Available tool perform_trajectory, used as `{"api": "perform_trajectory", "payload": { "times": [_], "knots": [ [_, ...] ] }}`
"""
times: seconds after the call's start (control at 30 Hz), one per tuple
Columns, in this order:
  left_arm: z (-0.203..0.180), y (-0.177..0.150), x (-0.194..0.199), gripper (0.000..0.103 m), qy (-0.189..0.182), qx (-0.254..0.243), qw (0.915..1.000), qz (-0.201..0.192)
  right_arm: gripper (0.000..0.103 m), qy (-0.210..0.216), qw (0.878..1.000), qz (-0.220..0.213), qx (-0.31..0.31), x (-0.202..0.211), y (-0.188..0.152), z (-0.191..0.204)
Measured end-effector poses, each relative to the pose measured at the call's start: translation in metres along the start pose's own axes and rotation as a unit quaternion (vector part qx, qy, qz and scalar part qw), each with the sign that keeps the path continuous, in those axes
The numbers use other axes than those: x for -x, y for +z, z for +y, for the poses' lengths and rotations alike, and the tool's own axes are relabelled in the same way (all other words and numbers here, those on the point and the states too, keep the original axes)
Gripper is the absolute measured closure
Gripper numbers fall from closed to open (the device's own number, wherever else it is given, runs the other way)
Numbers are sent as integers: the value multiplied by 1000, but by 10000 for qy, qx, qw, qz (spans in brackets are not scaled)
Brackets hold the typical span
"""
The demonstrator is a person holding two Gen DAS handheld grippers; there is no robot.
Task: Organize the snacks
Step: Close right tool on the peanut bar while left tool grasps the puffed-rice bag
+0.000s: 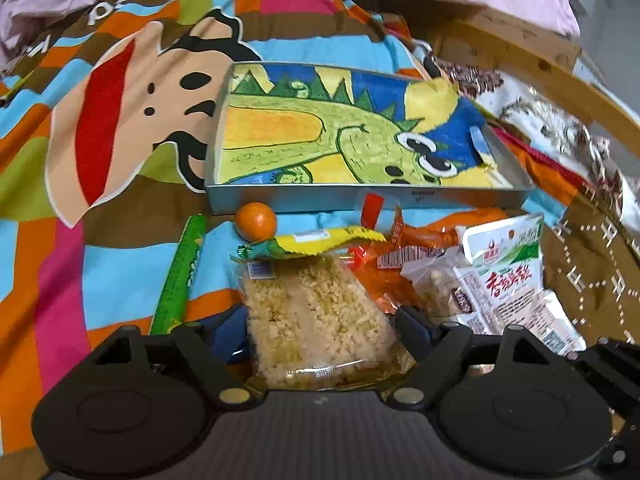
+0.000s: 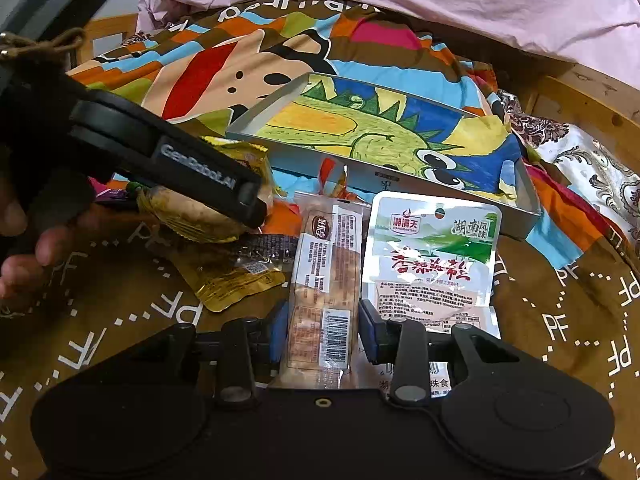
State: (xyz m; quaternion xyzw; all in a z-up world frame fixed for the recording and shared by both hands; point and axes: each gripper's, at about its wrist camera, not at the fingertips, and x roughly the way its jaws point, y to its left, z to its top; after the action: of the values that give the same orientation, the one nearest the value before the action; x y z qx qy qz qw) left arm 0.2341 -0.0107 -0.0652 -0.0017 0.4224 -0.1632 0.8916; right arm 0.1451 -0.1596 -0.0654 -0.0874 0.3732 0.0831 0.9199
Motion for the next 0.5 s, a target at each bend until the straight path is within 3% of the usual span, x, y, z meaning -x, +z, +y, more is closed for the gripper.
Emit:
{"api": "perform_trajectory", "payload": {
  "times": [0.3, 0.5],
  "knots": [
    [-2, -20, 29, 21, 160, 39, 9994, 314, 63, 60, 9999, 56, -59, 0, -2, -1],
    [2, -20, 30, 16, 158, 185, 9991, 336, 55, 124, 9997, 106, -188, -4, -6, -4]
  ]
}}
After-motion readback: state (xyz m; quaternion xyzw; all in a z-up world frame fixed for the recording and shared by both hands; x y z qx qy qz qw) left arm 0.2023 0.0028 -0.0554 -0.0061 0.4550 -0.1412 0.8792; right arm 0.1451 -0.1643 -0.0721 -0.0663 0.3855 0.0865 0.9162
